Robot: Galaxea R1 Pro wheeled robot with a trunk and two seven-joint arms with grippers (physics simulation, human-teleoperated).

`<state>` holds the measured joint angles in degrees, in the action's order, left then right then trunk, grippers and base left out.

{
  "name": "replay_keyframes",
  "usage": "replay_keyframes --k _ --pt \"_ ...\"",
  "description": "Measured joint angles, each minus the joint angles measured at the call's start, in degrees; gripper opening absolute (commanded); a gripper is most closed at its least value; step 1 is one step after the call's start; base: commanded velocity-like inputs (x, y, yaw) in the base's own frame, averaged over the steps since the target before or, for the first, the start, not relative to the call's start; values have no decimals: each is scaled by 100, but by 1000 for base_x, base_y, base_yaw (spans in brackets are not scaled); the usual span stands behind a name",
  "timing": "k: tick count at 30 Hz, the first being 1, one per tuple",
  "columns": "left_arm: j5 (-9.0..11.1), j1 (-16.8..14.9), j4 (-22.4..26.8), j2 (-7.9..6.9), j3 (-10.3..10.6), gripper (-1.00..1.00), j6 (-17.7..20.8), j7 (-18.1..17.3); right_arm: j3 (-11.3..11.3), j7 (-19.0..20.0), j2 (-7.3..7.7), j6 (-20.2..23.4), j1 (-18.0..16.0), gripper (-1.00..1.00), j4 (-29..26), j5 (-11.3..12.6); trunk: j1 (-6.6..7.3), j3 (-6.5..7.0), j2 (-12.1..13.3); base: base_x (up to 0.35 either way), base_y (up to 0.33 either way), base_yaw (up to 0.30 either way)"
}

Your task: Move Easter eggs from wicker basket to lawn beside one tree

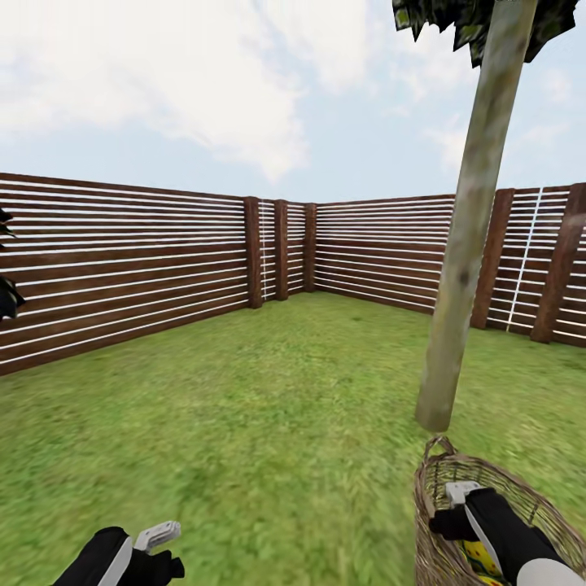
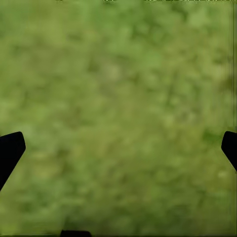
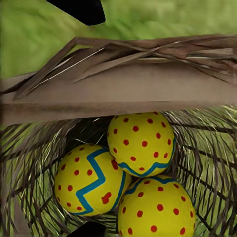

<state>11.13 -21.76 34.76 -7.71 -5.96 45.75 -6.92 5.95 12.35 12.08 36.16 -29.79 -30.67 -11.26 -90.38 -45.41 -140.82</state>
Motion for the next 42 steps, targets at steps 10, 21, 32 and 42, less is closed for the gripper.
replay_keyframes --k 10,21,32,42 --pt "-1 -1 -36 14 9 100 1 0 0 0 0 9 -1 100 0 0 220 180 401 0 0 0" --pt "-1 1 -36 14 9 100 1 5 4 8 3 9 -1 100 -8 -7 461 377 842 0 0 0" --pt "1 0 -45 66 6 100 -1 11 8 9 22 155 0 100 -12 -4 703 577 1284 0 0 -4" --pt "-4 -1 -48 108 1 100 -10 9 10 26 35 213 -1 100 -12 1 726 643 1325 0 0 -216"
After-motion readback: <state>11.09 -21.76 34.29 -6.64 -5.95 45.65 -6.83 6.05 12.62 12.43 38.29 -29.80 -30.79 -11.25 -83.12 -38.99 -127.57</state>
